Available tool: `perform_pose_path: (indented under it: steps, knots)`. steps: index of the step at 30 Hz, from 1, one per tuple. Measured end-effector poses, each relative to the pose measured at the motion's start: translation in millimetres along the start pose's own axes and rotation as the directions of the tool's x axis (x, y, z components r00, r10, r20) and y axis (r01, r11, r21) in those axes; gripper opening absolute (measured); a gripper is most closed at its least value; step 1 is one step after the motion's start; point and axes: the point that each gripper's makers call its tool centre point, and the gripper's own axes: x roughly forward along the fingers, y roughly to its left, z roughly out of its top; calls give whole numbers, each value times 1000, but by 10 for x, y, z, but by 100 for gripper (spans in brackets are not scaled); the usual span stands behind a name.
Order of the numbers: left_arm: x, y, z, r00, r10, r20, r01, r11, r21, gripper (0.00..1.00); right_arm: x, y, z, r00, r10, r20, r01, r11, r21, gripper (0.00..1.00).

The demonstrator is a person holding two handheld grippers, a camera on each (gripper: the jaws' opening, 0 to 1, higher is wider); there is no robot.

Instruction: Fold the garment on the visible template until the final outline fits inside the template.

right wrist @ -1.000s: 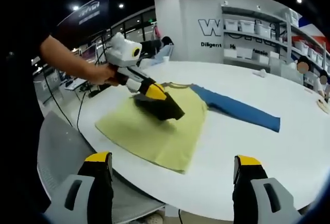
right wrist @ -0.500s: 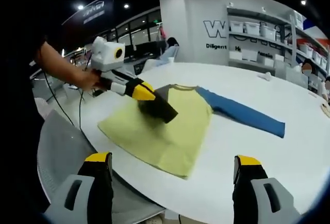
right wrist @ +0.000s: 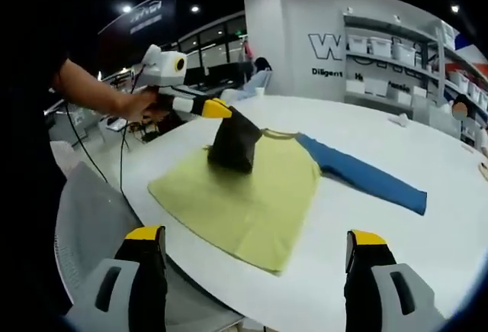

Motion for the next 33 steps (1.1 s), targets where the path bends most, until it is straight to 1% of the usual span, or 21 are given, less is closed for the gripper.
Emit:
perform_pose_path:
  steps: [2,3,7,9,13,16,18,21,23,25,27,28,29,30,33]
  knots:
    - [-29,76,69,1000,11,5,-11,1000,6,3,2,2,10,1000,2,2,-2,1000,-1,97]
    - [-49,136,134,999,26,20,-27,999,19,3,3,1,18,1000,2,4,-2,1000,-2,97]
    - [-107,332,322,997,62,49,-63,998,24,3,7,4,43,1000,6,8,-6,1000,-5,97]
    - [-130,419,383,995,78,57,-79,997,20,3,7,4,47,1000,7,9,-7,1000,-9,97]
    - [-222,654,533,988,127,91,-127,992,-5,3,2,0,55,1000,9,16,-9,1000,-6,97]
    - [-309,840,598,981,165,100,-166,986,-2,3,1,-6,47,1000,10,16,-9,1000,-4,97]
    - [-342,912,609,979,179,99,-180,984,3,3,3,-9,48,1000,10,17,-10,1000,-3,97]
    - [-451,1095,645,971,214,106,-214,977,-7,3,9,-14,48,1000,11,19,-11,1000,-2,97]
    - [-511,1192,659,965,238,109,-238,971,-14,3,12,-14,49,1000,11,21,-11,1000,-2,97]
    - [-592,1327,689,957,266,117,-265,964,-24,3,17,-9,50,1000,13,23,-13,1000,1,97]
    - [-643,1414,711,951,285,120,-286,958,-12,3,20,-6,55,1000,16,25,-16,1000,3,97]
    - [-683,1477,733,945,302,124,-304,953,-1,3,21,-4,64,999,17,30,-17,1000,10,97]
    - [-703,1510,747,943,309,125,-311,950,3,3,21,1,93,999,20,46,-22,999,31,97]
    - [-733,1553,773,941,314,129,-318,948,13,3,18,-8,105,998,19,52,-21,999,34,97]
    - [-789,1675,840,934,332,133,-338,941,27,3,19,-24,121,998,16,53,-18,999,38,97]
